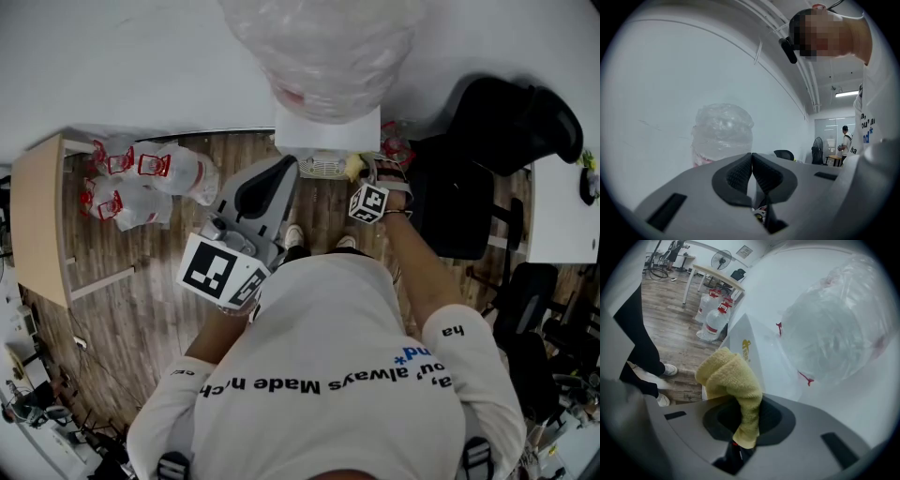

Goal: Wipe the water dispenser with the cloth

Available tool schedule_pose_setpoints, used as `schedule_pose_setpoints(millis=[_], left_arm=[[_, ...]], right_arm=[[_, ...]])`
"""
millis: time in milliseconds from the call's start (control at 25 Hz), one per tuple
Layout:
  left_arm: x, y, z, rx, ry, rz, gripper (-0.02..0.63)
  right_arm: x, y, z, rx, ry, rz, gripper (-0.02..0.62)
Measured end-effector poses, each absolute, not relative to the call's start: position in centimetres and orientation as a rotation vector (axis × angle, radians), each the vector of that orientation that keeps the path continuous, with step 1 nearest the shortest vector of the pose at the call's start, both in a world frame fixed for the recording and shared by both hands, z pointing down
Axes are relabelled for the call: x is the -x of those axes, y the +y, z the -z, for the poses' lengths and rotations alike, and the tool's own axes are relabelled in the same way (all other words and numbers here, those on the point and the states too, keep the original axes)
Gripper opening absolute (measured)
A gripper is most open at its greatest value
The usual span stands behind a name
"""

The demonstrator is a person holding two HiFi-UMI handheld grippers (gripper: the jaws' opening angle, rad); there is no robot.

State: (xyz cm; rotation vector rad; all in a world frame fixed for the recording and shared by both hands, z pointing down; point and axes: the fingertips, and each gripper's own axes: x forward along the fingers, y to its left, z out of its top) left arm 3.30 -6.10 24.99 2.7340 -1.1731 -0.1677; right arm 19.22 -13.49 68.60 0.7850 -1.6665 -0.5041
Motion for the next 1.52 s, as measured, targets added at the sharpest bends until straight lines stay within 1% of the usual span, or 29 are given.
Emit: schedule_pose_setpoints(millis=[520,720,1120,1520], left_arm=[[-2.8,-6.2,-25.0,-2.736,-1.154,0.169,0.020],[-2.4,-6.4,-25.1,-2.742,-1.132,0.170,0.020],[-0.9,-6.5,-25.2,-2.747,-1.120,0.184,0.020],[3.0,-6.1,-25.4,-2.714,-1.203,0.181,0.020]], right_arm=[[-22.0,-13.5,-69.0,-0.823,-1.593,0.439,0.058],[-21.6,-13.0,-68.5,-0.852,-1.603,0.410,0.060],[-17.7,-12.8,-67.2,-0.869,-1.636,0.468,0.061],[-10.8,-12.0,-67.4,-0.782,-1.698,0.555,0.061]])
